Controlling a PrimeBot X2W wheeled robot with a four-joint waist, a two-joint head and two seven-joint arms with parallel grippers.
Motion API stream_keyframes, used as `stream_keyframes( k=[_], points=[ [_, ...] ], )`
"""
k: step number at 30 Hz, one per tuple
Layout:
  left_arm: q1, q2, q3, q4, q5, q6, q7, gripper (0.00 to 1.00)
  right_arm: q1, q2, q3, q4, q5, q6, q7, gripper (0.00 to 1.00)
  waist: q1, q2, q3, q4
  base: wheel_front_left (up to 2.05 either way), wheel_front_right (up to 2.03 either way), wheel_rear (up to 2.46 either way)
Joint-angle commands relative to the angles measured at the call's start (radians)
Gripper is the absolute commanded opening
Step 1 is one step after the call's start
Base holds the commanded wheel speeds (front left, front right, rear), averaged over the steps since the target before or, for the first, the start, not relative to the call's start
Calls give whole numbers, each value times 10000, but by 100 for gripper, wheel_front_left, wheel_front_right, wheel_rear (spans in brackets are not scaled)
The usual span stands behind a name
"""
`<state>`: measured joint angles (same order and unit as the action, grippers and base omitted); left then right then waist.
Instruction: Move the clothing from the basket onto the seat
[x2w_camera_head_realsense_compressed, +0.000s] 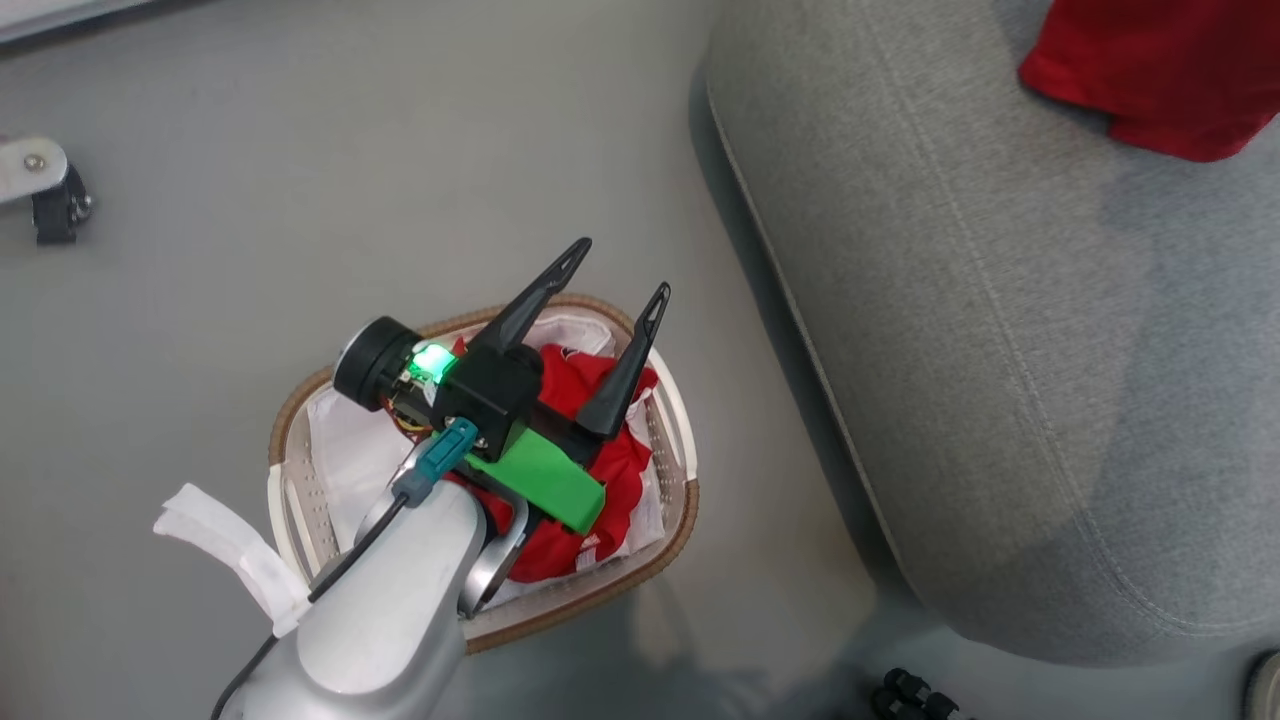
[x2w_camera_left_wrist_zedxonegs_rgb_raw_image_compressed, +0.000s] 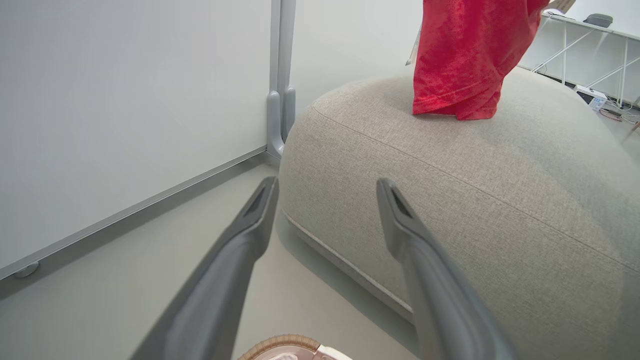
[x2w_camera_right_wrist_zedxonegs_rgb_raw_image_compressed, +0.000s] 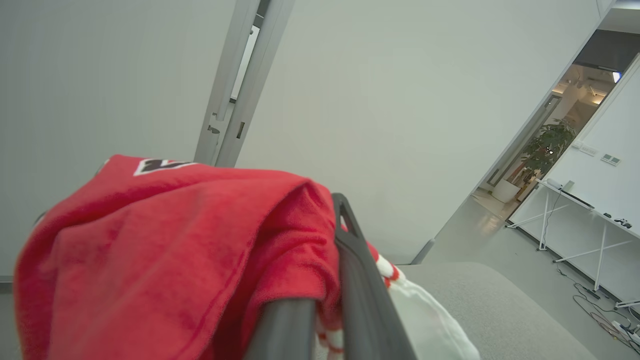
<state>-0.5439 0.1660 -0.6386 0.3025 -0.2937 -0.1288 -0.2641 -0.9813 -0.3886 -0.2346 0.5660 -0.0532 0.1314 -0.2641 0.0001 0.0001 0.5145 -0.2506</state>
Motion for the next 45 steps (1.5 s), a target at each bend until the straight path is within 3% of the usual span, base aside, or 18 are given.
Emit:
stream_keyframes(
  k=[1,6,17,18,19,20,21,22,36,45],
  points=[
    [-272,71,73,-49,127,-32,-4,100,-231,-66,-88,190,14,-13,-7,0,-1,-1,1398,947,0,0,0],
    [-430,64,122,-209,299,-32,-6,100,-545,-249,-468,843,-110,-14,-7,0,-1,-1,1890,1120,0,0,0],
    [-316,108,315,-134,383,-32,-6,100,592,258,-930,1300,-327,-14,-5,0,-1,-1,1974,966,0,0,0],
    [-303,98,314,-116,378,-32,-6,100,725,304,-982,1205,-307,-14,-5,6,-1,-1,1940,943,0,0,0],
    [-288,93,316,-88,370,-32,-6,100,887,370,-1034,1098,-316,-14,-5,19,-1,-1,1895,916,0,0,0],
    [-284,88,310,-74,358,-32,-6,100,1013,411,-1061,1006,-332,-14,-5,60,-1,-1,1860,898,0,0,0],
    [-278,96,321,-59,341,-32,-4,100,1176,485,-1108,889,-336,-14,-7,91,-1,-1,1813,872,0,0,0],
    [-257,101,324,-50,318,-32,-6,100,1375,555,-1159,766,-346,-14,-5,100,-1,-1,1748,845,0,0,0],
    [623,-184,801,35,21,-33,-6,100,3275,831,-947,70,-696,-14,-5,100,-1,-1,-340,885,0,0,0],
    [1629,-547,1748,147,-163,-33,-6,100,3817,993,57,-231,-645,-14,-5,100,-1,-1,-2169,1369,0,0,0]
  ],
)
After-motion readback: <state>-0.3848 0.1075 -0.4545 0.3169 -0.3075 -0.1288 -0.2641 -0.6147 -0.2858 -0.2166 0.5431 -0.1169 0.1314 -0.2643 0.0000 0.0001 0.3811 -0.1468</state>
